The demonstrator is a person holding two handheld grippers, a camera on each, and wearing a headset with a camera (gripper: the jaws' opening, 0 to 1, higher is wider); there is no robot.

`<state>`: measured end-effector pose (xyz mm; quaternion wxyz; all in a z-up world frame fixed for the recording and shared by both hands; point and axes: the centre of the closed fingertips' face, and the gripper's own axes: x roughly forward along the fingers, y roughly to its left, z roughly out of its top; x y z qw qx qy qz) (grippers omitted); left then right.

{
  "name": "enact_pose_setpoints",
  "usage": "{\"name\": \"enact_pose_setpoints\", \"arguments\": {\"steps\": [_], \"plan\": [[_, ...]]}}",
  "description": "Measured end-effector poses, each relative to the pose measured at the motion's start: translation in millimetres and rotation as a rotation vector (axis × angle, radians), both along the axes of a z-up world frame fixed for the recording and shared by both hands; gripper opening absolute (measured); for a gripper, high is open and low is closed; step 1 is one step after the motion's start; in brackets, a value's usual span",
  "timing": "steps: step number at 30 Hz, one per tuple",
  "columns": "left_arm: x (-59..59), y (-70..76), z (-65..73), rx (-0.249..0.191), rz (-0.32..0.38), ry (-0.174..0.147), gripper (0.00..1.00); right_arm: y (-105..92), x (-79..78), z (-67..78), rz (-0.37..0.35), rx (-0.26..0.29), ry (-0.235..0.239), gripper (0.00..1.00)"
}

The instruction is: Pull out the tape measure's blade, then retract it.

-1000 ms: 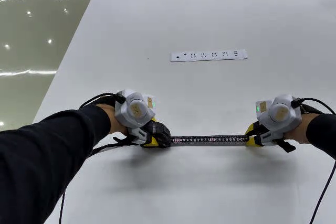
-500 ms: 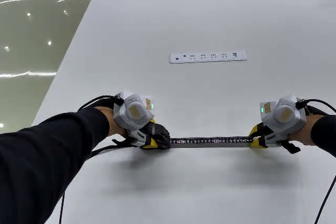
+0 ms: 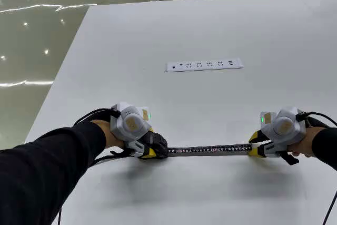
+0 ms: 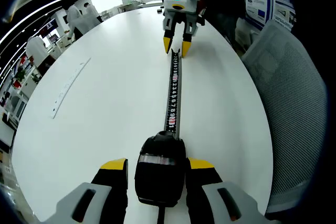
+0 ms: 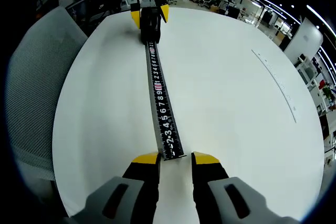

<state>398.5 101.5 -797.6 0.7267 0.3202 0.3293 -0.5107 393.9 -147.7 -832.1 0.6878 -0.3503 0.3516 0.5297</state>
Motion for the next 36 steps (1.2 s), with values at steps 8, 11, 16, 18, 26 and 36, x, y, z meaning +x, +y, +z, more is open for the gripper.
{"name": "enact_pose_setpoints", "arguments": {"steps": [8, 11, 16, 18, 26, 36], "plan": [[-5.6, 64.0, 25.1, -0.259, 0.383, 0.002, 0.82, -5.4, -3.8, 31.9, -0.222, 0.167, -0.074, 0.52], [-16.1, 94.8, 37.2, -0.34, 0.504, -0.043, 1.0, -12.8, -15.8, 48.3, -0.333, 0.251, -0.086, 0.65], [-46.1, 145.9, 40.9, -0.398, 0.679, -0.063, 1.0, -44.9, -40.8, 54.0, -0.458, 0.287, -0.126, 0.83], [-58.3, 160.2, 44.5, -0.401, 0.727, -0.097, 1.0, -59.0, -51.4, 57.8, -0.514, 0.319, -0.129, 0.89], [-101.5, 166.3, 57.3, -0.442, 0.776, -0.128, 1.0, -97.6, -107.9, 81.4, -0.61, 0.356, -0.173, 1.0], [-108.9, 179.2, 59.8, -0.42, 0.779, -0.15, 1.0, -112.8, -126.6, 84.2, -0.607, 0.316, -0.179, 1.0]]}}
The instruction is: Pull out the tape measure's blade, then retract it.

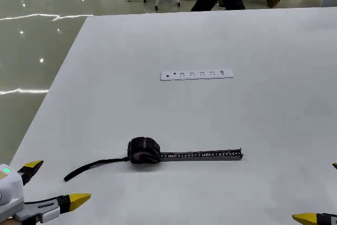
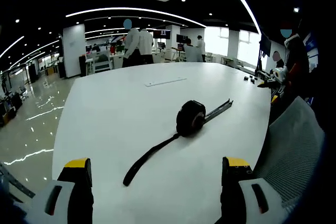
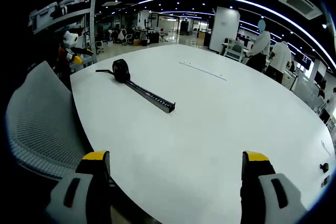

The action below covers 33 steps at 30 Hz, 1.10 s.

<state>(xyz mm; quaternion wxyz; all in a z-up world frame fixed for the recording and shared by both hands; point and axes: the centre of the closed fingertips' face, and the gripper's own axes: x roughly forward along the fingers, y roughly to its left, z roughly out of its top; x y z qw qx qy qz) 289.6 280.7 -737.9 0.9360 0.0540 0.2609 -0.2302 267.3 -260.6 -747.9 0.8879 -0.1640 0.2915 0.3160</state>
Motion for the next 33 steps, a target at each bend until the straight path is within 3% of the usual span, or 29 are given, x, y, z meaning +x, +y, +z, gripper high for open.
{"name": "enact_pose_setpoints", "arguments": {"steps": [19, 33], "plan": [[-0.3, -5.1, 6.0, -0.006, -0.008, 0.008, 1.0, -21.0, -1.8, 5.5, -0.028, -0.013, -0.013, 1.0], [-4.4, 3.5, 4.6, -0.009, 0.012, 0.01, 1.0, -12.0, 0.4, 9.2, -0.018, 0.013, -0.026, 1.0]]}}
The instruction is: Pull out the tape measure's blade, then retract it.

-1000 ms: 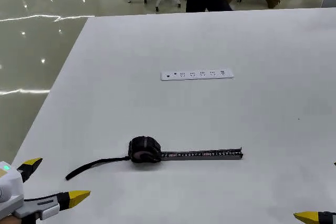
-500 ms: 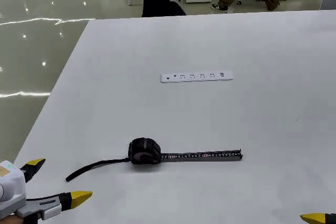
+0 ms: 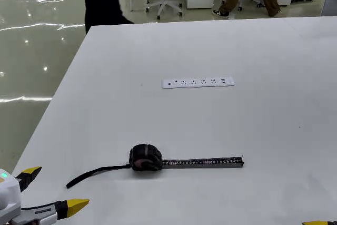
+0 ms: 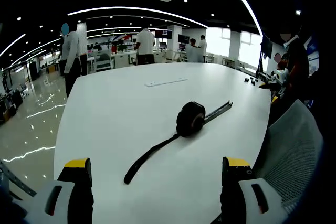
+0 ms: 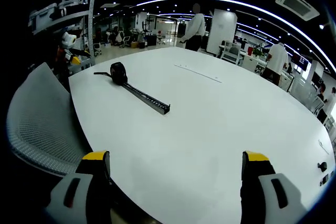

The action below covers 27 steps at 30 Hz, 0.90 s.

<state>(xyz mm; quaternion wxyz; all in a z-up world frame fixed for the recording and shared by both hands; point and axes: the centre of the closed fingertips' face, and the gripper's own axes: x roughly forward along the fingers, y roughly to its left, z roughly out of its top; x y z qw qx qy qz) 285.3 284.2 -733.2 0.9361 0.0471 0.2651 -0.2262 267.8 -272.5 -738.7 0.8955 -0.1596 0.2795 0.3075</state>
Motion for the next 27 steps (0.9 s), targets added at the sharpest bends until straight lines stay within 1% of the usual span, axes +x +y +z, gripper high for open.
{"name": "enact_pose_setpoints", "arguments": {"steps": [1, 2, 3, 4, 7, 8, 10, 11, 13, 14, 16, 20, 23, 25, 26, 27], "plan": [[0.2, 0.3, 0.5, -0.004, 0.004, -0.001, 1.0, -3.0, -0.5, -3.4, -0.022, -0.01, 0.021, 1.0], [0.3, 0.6, 0.8, -0.007, 0.007, -0.001, 1.0, -0.8, 0.6, -2.5, -0.009, -0.003, 0.011, 1.0], [0.5, 1.1, 0.9, -0.007, 0.009, -0.002, 1.0, -1.4, 1.0, -3.2, -0.011, -0.01, 0.012, 1.0], [1.0, 2.2, 1.1, -0.004, 0.014, -0.004, 1.0, -2.8, -0.5, -6.6, -0.026, -0.017, 0.036, 1.0], [0.4, 1.3, 0.9, -0.01, 0.014, -0.002, 1.0, -1.6, -1.0, -4.5, -0.01, -0.017, 0.013, 1.0], [0.2, 1.0, 0.6, -0.009, 0.013, -0.001, 1.0, -1.6, -1.6, -4.2, -0.008, -0.021, 0.011, 1.0], [-0.2, 0.9, -0.4, -0.01, 0.013, 0.002, 1.0, -0.9, -3.4, -4.7, -0.013, -0.009, 0.028, 1.0], [-0.1, 0.8, -0.1, -0.012, 0.015, 0.001, 1.0, -2.8, -2.9, -5.1, -0.016, -0.016, 0.027, 1.0], [-0.2, 0.7, -0.1, -0.016, 0.018, 0.002, 1.0, -5.0, -1.2, -3.1, -0.018, -0.028, 0.009, 1.0], [-0.2, 0.4, 0.5, -0.016, 0.019, 0.001, 1.0, -5.8, -0.6, -2.2, -0.022, -0.021, 0.012, 1.0], [-0.4, 0.1, 0.9, -0.017, 0.02, 0.002, 1.0, -7.3, 0.5, -1.9, -0.024, -0.029, 0.006, 1.0], [-0.1, 1.3, 1.6, -0.017, 0.025, -0.001, 1.0, -7.4, 0.6, -2.7, -0.026, -0.026, 0.011, 1.0], [0.3, 2.9, 2.1, -0.019, 0.031, -0.004, 1.0, -8.7, 2.0, -2.5, -0.03, -0.034, -0.001, 1.0], [0.0, 2.9, 1.8, -0.018, 0.032, -0.004, 1.0, -9.9, 2.7, -3.2, -0.04, -0.029, 0.002, 1.0], [-0.2, 2.4, 1.8, -0.02, 0.032, -0.004, 1.0, -8.3, 0.6, -4.9, -0.047, -0.006, 0.023, 1.0], [-0.4, 1.8, 1.9, -0.021, 0.032, -0.005, 1.0, -10.2, 1.0, -6.1, -0.051, -0.016, 0.027, 1.0]]}}
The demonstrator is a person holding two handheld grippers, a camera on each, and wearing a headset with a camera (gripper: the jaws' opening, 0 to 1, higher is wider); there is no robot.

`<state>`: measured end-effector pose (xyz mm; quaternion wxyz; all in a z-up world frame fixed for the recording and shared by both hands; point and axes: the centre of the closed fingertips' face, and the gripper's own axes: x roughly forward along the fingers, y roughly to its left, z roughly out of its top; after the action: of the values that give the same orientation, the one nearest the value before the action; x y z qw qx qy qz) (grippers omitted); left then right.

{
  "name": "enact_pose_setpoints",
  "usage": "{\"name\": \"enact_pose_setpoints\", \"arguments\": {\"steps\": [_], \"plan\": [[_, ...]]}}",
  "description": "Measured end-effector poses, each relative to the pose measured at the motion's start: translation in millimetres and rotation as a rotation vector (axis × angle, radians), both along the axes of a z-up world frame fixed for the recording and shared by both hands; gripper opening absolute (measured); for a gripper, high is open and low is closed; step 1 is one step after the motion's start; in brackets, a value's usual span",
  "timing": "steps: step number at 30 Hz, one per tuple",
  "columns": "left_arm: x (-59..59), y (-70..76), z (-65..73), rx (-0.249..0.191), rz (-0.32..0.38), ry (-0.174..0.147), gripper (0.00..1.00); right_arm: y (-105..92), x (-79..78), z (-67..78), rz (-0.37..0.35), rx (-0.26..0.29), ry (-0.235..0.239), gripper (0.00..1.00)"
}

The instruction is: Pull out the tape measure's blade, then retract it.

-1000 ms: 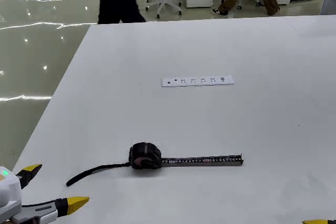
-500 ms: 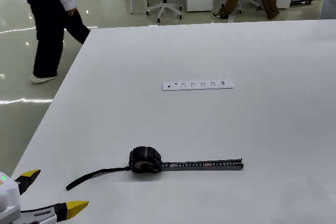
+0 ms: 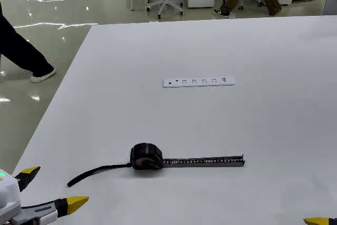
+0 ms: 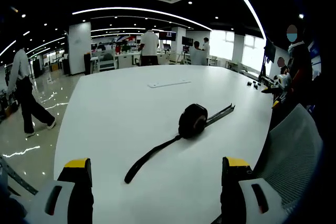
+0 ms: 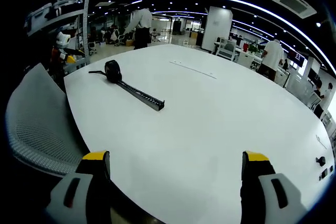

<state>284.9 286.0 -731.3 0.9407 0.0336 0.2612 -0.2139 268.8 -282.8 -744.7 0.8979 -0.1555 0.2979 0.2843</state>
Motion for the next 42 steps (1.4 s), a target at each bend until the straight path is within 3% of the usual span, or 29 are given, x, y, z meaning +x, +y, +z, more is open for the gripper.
{"name": "enact_pose_setpoints", "arguments": {"steps": [6, 7, 8, 15, 17, 23, 31, 36, 39, 42], "plan": [[-1.1, -2.0, 0.3, -0.003, 0.001, -0.001, 1.0, -6.3, 1.5, 1.7, -0.018, -0.025, -0.013, 1.0], [-1.5, -2.1, 0.2, -0.003, 0.0, 0.001, 1.0, -5.8, 0.9, 1.5, -0.02, -0.012, 0.0, 1.0], [-1.6, -2.3, 0.3, -0.003, 0.0, 0.001, 1.0, -6.9, -3.7, -2.9, -0.03, -0.012, 0.047, 1.0], [-1.3, -3.2, 2.1, -0.007, 0.001, -0.004, 1.0, -3.7, -1.5, 0.0, -0.006, -0.013, 0.019, 1.0], [-0.9, -4.5, 2.2, -0.005, 0.0, -0.004, 1.0, -1.8, 0.8, 4.0, 0.003, -0.009, -0.008, 1.0], [-0.1, -10.3, 0.7, -0.008, -0.007, -0.001, 1.0, 3.6, 1.3, 4.3, 0.032, 0.009, 0.0, 1.0], [1.6, -21.8, 0.4, -0.006, -0.033, 0.004, 1.0, 7.8, 5.0, 6.2, 0.075, -0.02, 0.0, 1.0], [11.2, -44.1, 6.5, -0.025, -0.038, 0.006, 1.0, 15.0, 12.8, 6.5, 0.126, -0.035, 0.003, 1.0], [23.5, -71.9, 6.7, -0.005, -0.047, 0.01, 1.0, 27.1, 26.2, 7.6, 0.19, -0.07, 0.005, 1.0], [37.8, -94.7, 4.4, -0.015, -0.038, 0.012, 1.0, 42.1, 41.1, 11.9, 0.246, -0.086, 0.001, 1.0]]}}
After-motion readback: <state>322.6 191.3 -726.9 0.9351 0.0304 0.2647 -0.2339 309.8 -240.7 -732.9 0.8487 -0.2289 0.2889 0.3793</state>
